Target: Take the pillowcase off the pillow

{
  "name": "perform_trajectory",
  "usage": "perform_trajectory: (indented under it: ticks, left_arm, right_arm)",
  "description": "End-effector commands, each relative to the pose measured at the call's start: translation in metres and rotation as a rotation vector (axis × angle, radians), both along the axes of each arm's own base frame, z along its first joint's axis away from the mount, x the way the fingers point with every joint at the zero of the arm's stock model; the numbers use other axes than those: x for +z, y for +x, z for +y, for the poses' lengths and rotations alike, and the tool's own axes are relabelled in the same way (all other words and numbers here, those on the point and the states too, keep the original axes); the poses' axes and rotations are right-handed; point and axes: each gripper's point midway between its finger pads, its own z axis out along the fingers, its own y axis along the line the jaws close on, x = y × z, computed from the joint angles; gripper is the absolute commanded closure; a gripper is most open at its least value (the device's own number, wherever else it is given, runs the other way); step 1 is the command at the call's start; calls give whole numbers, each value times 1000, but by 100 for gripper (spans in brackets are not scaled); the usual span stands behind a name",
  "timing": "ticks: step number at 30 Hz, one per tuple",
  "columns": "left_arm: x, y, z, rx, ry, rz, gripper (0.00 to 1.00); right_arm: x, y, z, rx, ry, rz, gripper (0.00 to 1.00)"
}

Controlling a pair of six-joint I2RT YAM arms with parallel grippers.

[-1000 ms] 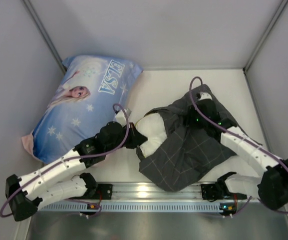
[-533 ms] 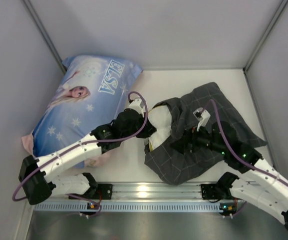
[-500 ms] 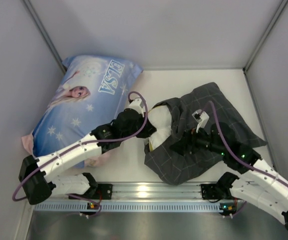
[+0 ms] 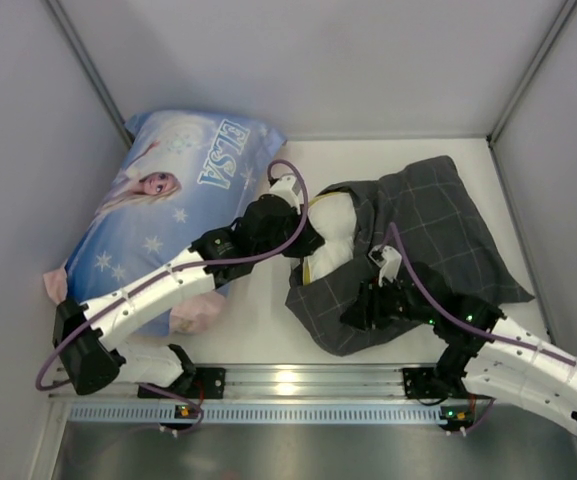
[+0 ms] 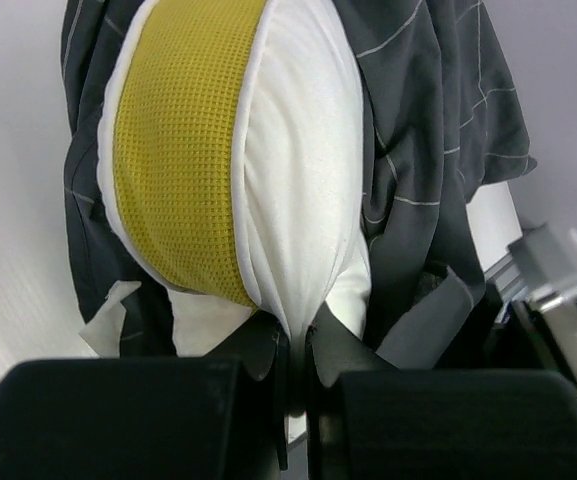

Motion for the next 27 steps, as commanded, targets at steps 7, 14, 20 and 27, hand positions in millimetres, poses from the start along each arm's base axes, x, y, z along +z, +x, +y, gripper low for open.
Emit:
perform_trajectory:
  ticks: [7, 14, 20, 27]
  left_arm:
    - [61, 21, -24, -12, -155, -83, 100]
    - [64, 26, -19, 19, -158, -100, 100]
    - [71, 26, -15, 30, -166, -114, 100]
    - [71, 20, -15, 16, -194, -95, 100]
  right_arm:
    - [-26, 2, 10, -87, -95, 8, 98]
    - [-17, 3, 13, -100, -87, -29, 100]
    - [-7, -6, 4, -94, -36, -46, 33]
    - [7, 11, 0, -192, -37, -85, 21]
